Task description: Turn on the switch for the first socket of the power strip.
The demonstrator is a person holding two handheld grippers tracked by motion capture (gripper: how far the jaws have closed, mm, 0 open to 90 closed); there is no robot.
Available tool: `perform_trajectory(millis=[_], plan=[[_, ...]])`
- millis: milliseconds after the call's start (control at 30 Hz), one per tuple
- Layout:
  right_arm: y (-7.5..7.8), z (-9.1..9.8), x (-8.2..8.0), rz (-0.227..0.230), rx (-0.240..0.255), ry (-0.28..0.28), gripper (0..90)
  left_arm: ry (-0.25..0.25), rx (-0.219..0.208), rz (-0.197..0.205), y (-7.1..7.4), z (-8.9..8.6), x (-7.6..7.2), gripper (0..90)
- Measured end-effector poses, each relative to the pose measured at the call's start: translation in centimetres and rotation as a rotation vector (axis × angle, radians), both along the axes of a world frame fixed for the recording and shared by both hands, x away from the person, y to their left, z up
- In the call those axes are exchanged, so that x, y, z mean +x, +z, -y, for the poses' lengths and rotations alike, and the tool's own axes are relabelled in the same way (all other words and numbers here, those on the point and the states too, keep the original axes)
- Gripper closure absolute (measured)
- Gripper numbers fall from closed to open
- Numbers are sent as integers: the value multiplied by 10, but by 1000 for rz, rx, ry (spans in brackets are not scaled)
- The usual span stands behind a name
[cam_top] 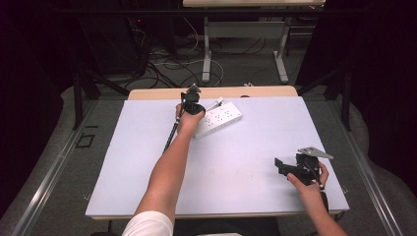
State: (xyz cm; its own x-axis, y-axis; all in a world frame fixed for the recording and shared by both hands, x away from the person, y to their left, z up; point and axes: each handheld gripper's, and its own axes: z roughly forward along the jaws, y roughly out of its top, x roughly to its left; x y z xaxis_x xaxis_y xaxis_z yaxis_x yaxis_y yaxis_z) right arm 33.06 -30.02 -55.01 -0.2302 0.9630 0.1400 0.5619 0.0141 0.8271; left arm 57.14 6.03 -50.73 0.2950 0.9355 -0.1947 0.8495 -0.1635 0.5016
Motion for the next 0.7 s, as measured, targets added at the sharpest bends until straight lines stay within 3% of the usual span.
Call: perform_trajectory(millis=[233, 433, 700], plan=[[0, 0, 0, -4, 2, -3, 107, -17, -9, 15, 6, 0, -2, 616], [0, 0, 0, -2, 0, -5, 107, -33, -55, 30, 12, -1, -4, 552], [0, 1, 0, -2, 0, -6, 109, -56, -48, 59, 21, 0, -9, 514]])
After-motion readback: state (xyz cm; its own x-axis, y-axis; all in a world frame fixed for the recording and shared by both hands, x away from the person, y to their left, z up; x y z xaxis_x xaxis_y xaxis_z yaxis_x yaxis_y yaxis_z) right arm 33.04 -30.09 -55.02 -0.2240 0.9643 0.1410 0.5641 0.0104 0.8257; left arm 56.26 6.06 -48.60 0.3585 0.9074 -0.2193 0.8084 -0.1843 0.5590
